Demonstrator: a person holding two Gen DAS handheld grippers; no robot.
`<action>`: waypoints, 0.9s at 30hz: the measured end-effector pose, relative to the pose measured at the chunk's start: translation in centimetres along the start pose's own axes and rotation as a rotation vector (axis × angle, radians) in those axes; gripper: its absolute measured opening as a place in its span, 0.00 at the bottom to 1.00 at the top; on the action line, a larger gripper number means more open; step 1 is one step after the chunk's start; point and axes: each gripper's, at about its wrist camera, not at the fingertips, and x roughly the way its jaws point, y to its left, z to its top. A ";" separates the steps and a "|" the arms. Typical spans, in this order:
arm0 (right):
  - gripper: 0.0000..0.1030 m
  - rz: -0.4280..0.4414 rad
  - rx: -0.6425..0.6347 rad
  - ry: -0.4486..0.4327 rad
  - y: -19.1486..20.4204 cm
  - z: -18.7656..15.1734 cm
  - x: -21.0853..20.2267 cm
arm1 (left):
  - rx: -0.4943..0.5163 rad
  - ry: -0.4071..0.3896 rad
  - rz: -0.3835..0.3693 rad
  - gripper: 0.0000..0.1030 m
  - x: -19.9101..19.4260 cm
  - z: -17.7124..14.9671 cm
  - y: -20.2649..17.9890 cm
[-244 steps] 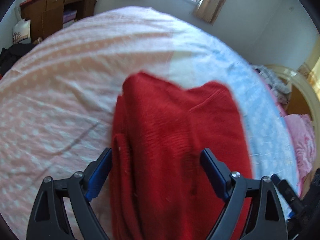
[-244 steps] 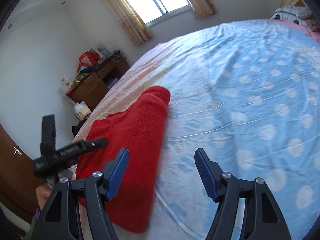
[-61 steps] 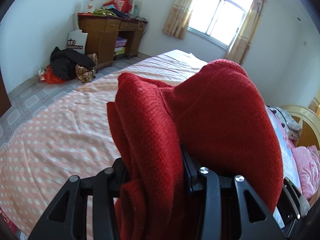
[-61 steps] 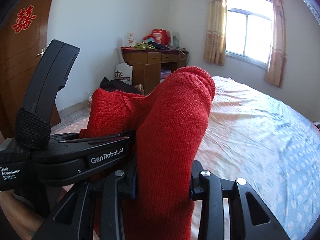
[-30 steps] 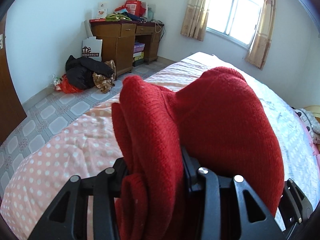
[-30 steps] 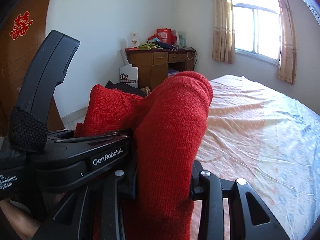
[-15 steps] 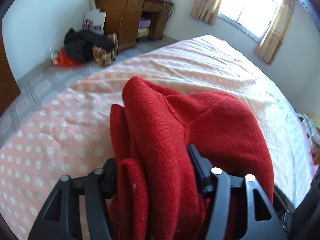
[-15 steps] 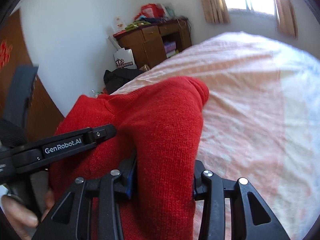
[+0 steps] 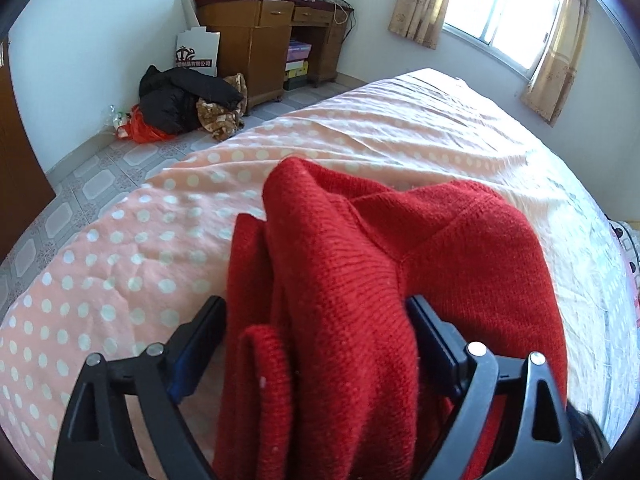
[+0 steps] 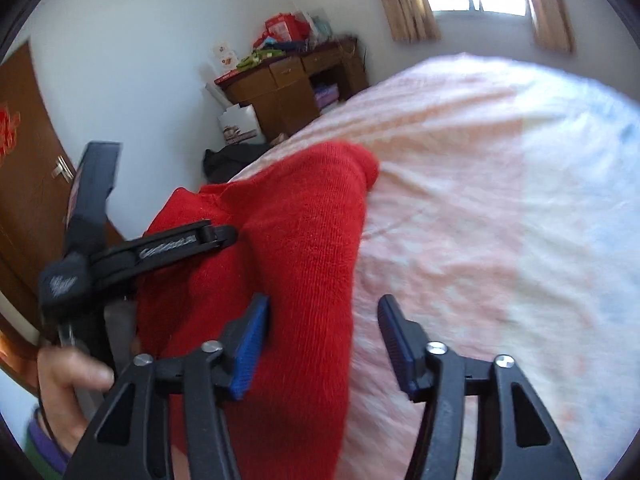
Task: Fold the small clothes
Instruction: 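Lower the folded sweater onto the pink sheet and open both grippers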
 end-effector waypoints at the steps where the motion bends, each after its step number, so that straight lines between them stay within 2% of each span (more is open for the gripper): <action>1: 0.35 -0.036 -0.028 -0.037 0.5 0.2 -1.0 | -0.001 0.000 -0.002 0.90 0.1 0.1 0.1; 3: 0.34 -0.076 -0.080 -0.099 1.7 0.4 -2.6 | -0.001 -0.002 0.000 0.90 0.1 0.1 0.1; 5: 0.34 -0.073 -0.107 -0.105 2.6 0.9 -2.7 | 0.001 -0.005 0.006 0.90 0.2 0.1 0.0; 8: 0.34 -0.076 -0.116 -0.060 3.2 1.2 -0.7 | 0.000 -0.005 0.003 0.91 0.2 0.1 0.0; 10: 0.34 -0.089 -0.087 0.040 2.7 0.6 2.6 | -0.002 -0.004 0.000 0.91 0.1 0.0 0.0; 13: 0.36 -0.081 -0.082 -0.008 2.3 -0.3 3.4 | -0.004 -0.003 -0.002 0.92 0.0 -0.2 0.1; 18: 0.37 -0.066 -0.064 -0.008 1.8 -0.3 3.6 | -0.008 0.005 -0.004 0.95 -0.3 -0.4 0.6; 23: 0.38 -0.077 -0.073 -0.027 2.0 -0.8 3.3 | -0.035 0.008 -0.058 0.98 -2.8 -1.6 2.5; 27: 0.38 -0.079 -0.073 -0.038 2.1 -1.3 2.7 | -0.007 -0.052 -0.012 0.97 -6.1 -2.8 3.4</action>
